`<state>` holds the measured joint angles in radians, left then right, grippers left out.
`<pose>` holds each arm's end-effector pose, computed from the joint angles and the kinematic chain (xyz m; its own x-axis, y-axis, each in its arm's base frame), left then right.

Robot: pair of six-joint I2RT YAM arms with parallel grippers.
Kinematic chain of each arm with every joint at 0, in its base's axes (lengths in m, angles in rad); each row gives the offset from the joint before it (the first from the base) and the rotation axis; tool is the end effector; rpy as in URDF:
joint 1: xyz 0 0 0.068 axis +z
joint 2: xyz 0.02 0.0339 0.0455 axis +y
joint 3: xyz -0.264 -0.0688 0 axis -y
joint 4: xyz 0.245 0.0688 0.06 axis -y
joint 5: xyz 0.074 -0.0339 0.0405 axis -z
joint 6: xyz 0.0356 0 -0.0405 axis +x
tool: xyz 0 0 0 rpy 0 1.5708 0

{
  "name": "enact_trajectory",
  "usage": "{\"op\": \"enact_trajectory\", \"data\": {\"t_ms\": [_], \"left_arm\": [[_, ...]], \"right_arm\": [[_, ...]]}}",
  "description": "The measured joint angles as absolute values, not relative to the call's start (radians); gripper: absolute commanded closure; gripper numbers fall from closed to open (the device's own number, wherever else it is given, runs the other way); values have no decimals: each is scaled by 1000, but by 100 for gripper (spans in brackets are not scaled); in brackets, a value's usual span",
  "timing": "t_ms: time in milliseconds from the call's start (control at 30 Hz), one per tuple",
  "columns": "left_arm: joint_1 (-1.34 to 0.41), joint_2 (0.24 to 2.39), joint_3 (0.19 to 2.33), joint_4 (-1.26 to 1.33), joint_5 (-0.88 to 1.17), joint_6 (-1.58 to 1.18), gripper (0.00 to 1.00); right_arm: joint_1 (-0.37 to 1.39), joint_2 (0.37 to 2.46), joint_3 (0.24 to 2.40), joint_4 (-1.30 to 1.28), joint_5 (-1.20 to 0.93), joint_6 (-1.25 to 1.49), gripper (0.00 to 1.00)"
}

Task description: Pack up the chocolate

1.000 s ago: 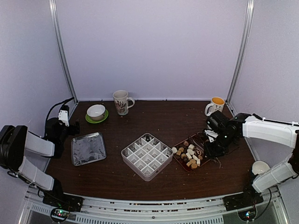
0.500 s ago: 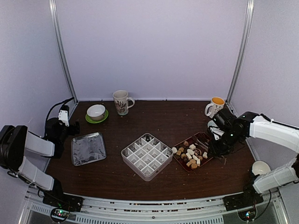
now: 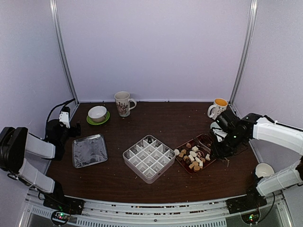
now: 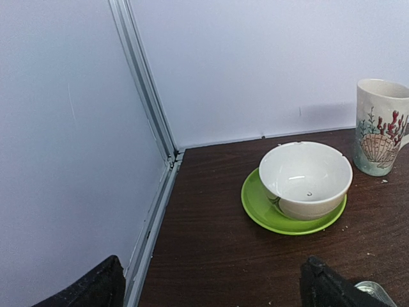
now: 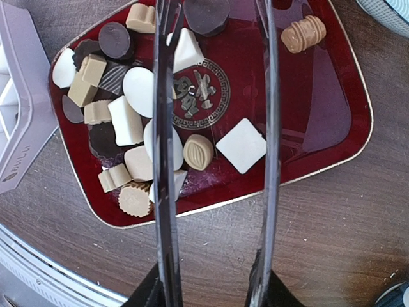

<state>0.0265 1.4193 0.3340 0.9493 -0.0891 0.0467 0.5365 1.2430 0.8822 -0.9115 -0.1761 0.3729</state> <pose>0.2558 0.0099 0.1709 -0.1407 0.0428 -0.9891 -0.1081 0.9924 0.0583 0.1837 0.1165 0.2289 -0.9645 -0.1563 -0.2129 -0.2106 0.9415 0.2631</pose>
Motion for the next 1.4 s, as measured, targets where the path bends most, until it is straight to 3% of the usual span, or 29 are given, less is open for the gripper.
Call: {"op": "enact_trajectory", "data": {"t_ms": [400,1000,1400], "left_arm": [[27,1419,334,949,-89,46,2],[27,1419,334,949,-89,47,2],[27,1419,334,949,-89,46,2]], "right_arm": [[535,1308,882,-887,-187,365,60],[525,1291,904,-884,-199,364,76],[525,1204,944,-910,-249,335,77]]}}
